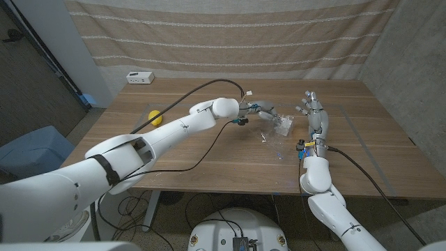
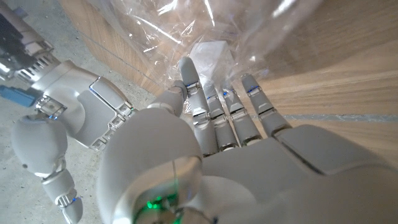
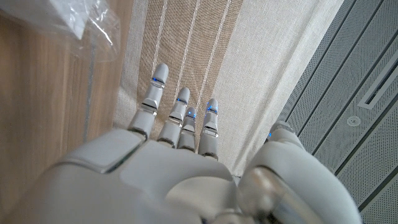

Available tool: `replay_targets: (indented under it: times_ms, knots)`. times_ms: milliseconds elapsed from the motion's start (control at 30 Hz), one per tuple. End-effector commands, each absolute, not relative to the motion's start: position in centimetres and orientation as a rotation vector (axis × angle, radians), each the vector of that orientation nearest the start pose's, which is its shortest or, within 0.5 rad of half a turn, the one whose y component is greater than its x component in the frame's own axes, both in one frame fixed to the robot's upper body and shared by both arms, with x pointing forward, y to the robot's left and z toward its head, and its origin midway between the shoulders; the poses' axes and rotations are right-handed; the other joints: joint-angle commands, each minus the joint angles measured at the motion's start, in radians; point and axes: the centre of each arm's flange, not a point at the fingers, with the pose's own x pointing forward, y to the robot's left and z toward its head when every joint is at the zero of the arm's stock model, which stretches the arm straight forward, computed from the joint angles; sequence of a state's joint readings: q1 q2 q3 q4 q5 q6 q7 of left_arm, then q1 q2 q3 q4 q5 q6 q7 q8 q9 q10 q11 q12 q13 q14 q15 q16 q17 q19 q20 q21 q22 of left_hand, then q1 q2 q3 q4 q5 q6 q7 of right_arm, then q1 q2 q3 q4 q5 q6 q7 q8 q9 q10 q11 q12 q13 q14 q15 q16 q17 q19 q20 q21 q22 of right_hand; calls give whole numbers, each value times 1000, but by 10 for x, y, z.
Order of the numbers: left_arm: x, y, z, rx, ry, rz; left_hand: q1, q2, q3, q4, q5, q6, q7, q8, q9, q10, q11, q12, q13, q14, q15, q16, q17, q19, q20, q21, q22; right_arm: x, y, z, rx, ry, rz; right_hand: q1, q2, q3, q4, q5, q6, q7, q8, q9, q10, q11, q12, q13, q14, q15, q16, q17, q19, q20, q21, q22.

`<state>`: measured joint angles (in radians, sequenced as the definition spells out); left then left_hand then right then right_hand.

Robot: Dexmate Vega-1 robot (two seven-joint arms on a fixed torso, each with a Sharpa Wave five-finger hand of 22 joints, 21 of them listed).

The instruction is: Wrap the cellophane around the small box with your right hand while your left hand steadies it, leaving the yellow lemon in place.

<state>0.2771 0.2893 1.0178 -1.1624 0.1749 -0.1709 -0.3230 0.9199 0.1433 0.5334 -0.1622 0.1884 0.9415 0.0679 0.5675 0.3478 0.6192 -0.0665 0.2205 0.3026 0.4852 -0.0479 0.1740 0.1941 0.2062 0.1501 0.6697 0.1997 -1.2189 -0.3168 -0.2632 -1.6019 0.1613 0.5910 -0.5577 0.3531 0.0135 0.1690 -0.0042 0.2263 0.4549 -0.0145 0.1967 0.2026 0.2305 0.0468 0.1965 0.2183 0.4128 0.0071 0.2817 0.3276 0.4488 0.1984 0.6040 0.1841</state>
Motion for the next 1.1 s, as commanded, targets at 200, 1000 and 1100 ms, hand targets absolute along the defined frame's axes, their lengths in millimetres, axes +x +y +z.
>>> replay_targets:
  times_ms: [200,1000,1100]
  knots:
    - [593,-52,17,1491,-1101,-548,36,-47,-41,-15,5,-32,-52,5,19,-43,-17,-16,-7,-44,-16,12,-8,-42,44,-20,-9,531,-254,-86,95,-907,-236,-2,16,6,-10,-2,12,9,10,1,27,15,16,3,9,3,9,12,-40,-11,-18,2]
    - [588,-72,-70,2008,-1097,-522,-35,-30,-246,53,-11,-859,-286,-400,-170,-529,-21,-46,-115,-367,36,-3,-20,-91,34,-180,-22,529,-253,-81,86,-923,-190,-2,20,7,-19,-9,18,12,13,1,42,27,19,2,20,2,18,19,-56,-13,-30,3]
    - [589,-70,-74,2024,-1085,-515,-76,-21,-266,58,-11,-950,-287,-397,-170,-654,-22,-45,-118,-472,53,-5,-22,-151,33,-232,-22,529,-253,-81,82,-925,-186,-2,19,7,-20,-9,19,11,13,1,44,25,20,2,20,2,18,18,-55,-13,-31,3]
